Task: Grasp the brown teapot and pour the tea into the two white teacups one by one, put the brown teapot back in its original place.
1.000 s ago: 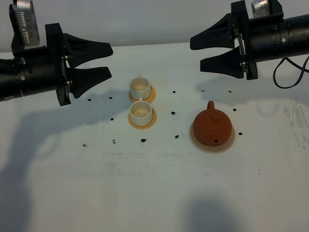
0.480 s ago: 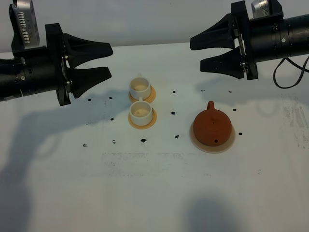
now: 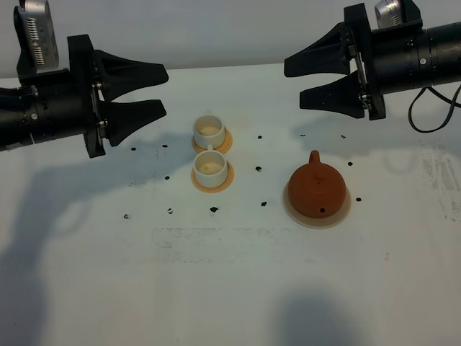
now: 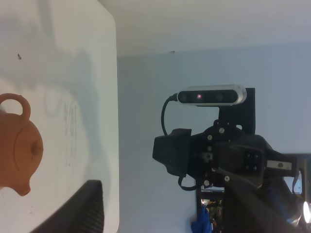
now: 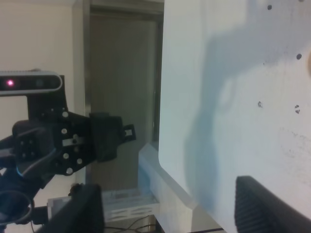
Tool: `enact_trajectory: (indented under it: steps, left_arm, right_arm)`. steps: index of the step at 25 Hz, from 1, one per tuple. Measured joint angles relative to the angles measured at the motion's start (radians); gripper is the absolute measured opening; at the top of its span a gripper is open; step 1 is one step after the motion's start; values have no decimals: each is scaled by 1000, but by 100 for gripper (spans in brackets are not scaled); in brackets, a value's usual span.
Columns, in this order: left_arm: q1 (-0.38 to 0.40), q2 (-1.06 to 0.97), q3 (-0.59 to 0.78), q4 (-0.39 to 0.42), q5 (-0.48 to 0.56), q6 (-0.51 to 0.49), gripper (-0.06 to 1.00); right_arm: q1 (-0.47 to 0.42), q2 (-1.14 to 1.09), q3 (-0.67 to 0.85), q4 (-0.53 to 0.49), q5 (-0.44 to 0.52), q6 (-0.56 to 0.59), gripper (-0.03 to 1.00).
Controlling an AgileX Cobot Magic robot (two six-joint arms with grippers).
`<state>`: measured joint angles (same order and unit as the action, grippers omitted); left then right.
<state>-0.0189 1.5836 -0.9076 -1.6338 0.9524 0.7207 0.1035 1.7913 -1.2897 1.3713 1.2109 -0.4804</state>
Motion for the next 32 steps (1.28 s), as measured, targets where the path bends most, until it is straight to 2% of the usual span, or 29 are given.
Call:
enact_trajectory:
  steps: [24, 32]
  left_arm:
    - [0, 0, 0, 0, 0, 10, 52]
    - [0, 0, -10, 2, 20, 234, 48]
  right_arm:
    - [0, 0, 0, 0, -8, -1, 56]
    - [0, 0, 0, -92, -47, -18, 56]
